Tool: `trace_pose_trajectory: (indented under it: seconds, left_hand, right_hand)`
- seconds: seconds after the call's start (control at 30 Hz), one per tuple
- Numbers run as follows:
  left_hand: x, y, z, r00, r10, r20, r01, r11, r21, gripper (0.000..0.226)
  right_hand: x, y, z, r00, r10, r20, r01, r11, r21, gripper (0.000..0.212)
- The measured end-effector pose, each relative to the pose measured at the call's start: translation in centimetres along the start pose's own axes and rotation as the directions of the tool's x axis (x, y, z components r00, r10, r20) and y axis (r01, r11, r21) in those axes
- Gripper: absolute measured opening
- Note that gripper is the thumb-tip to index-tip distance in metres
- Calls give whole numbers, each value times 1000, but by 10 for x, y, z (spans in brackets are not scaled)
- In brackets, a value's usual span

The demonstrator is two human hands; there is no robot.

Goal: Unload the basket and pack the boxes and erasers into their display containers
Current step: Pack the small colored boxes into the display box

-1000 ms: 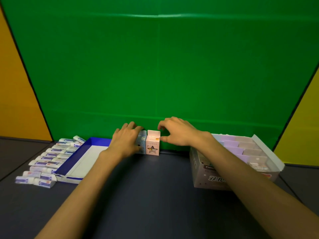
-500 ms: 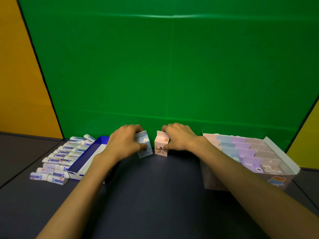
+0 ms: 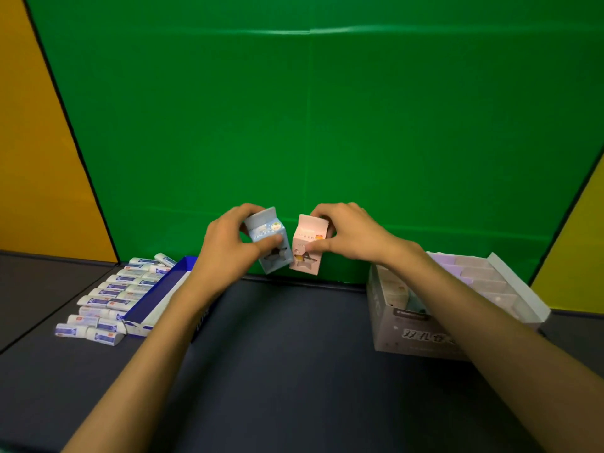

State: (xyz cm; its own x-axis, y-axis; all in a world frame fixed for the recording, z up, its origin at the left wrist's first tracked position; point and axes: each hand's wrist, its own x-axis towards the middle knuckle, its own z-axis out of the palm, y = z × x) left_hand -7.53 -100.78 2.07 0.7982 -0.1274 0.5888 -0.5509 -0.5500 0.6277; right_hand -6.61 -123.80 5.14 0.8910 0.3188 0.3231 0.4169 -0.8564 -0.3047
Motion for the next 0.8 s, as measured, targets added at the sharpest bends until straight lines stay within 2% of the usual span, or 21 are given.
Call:
trace_pose_trajectory:
  seconds: [0.13,0.4,0.53,0.8]
  left_hand:
    - [8,36,11,998,27,-57,-33,993,-112,33]
    - [15,83,53,996,80,-35,-85,971,-225,47]
    - [12,96,71,998,66,-21,-69,964,-258,55]
    - [6,103,80,998,67,5,-64,972,-227,54]
  right_hand:
    - [-32,10,-41,997,9,-70,1,990,140,35]
    - [-95,53,-87,989,92,-116,-61,967,246,29]
    - [-111,72,-88,990,122,-65,-107,975,197,31]
    - [-117,89,-71,982,158,105,-174,969,175,32]
